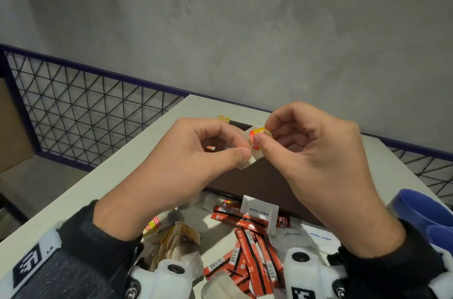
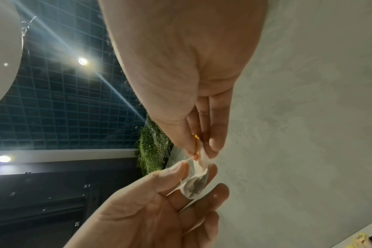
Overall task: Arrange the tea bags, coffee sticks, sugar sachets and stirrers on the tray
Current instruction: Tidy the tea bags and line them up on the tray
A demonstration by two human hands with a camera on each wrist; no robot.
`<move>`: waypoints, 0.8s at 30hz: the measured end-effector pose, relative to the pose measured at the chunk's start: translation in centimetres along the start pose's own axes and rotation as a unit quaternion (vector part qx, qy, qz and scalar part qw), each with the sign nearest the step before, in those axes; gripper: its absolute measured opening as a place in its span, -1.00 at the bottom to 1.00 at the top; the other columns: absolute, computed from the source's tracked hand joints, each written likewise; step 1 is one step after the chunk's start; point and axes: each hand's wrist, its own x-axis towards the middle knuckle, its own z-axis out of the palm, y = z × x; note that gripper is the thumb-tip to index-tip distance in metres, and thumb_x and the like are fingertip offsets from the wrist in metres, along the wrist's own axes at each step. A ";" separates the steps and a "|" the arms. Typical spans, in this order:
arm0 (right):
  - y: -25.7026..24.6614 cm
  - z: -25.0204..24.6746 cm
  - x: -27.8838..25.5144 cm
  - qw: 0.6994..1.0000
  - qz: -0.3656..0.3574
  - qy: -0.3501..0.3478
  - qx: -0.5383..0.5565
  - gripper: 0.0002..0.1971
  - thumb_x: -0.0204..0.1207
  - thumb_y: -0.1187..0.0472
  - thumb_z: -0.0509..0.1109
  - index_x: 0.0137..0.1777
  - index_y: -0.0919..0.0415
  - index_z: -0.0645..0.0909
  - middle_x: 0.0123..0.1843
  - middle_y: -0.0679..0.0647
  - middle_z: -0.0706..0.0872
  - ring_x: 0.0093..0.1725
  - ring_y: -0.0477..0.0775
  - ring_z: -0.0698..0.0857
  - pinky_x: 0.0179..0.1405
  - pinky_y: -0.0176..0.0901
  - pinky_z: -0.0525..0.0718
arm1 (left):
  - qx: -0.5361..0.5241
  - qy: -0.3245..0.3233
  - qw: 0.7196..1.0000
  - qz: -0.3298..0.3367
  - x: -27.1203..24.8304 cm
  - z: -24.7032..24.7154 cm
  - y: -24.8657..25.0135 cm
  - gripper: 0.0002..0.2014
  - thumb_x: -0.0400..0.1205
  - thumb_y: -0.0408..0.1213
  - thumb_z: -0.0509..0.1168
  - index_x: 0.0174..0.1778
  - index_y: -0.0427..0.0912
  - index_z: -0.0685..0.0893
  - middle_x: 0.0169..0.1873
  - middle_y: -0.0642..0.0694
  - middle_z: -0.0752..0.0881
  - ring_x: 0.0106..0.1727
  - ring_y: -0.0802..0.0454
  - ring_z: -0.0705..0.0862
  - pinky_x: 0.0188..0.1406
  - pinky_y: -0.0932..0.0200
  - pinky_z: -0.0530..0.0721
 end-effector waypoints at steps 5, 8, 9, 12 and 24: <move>0.1 -0.2 0.1 0.999 -0.007 -0.028 0.016 -0.86 0.49 0.21 0.65 -0.10 0.07 0.71 -0.28 -0.12 0.77 -0.27 -0.02 0.80 -0.31 -0.05 0.80 | -0.052 -0.002 0.999 -0.010 -0.1 0.1 0.5 -0.95 0.51 -0.28 0.55 -0.24 -0.04 0.86 -0.12 -0.19 0.88 -0.15 -0.03 0.83 -0.06 0.15 0.75; 0.1 -0.6 0.3 0.998 0.004 -0.040 0.048 -0.86 0.46 0.23 0.66 -0.11 0.11 0.73 -0.28 -0.06 0.79 -0.27 0.03 0.81 -0.29 -0.02 0.81 | -0.102 -0.002 0.994 -0.031 -0.2 0.1 0.9 -0.96 0.44 -0.28 0.54 -0.23 -0.08 0.84 -0.22 -0.14 0.86 -0.25 0.08 0.79 -0.26 0.36 0.69; 0.0 -0.7 0.3 0.997 0.008 -0.040 0.059 -0.87 0.46 0.23 0.66 -0.11 0.11 0.74 -0.27 -0.06 0.80 -0.26 0.04 0.82 -0.27 -0.02 0.81 | -0.122 -0.001 0.992 -0.036 -0.2 0.1 0.9 -0.90 0.42 -0.31 0.59 -0.23 -0.07 0.82 -0.25 -0.10 0.84 -0.27 0.10 0.78 -0.30 0.37 0.67; -0.1 -0.7 0.3 0.995 0.018 -0.040 0.085 -0.88 0.45 0.27 0.65 -0.12 0.10 0.76 -0.26 -0.04 0.83 -0.25 0.04 0.83 -0.25 -0.09 0.81 | -0.191 0.014 0.980 -0.055 -0.1 0.0 0.8 -0.73 0.39 -0.49 0.57 -0.07 -0.13 0.76 -0.27 -0.11 0.80 -0.25 0.02 0.80 -0.29 0.27 0.73; 0.4 -0.5 0.3 0.995 0.005 -0.036 0.094 -0.84 0.49 0.30 0.64 0.03 0.10 0.85 -0.15 -0.06 0.83 -0.14 0.06 0.82 -0.14 0.01 0.80 | -0.256 0.027 0.964 -0.072 0.0 0.5 1.0 -0.69 0.44 -0.47 0.54 0.07 -0.21 0.70 -0.22 -0.22 0.85 -0.30 0.01 0.81 -0.27 0.20 0.79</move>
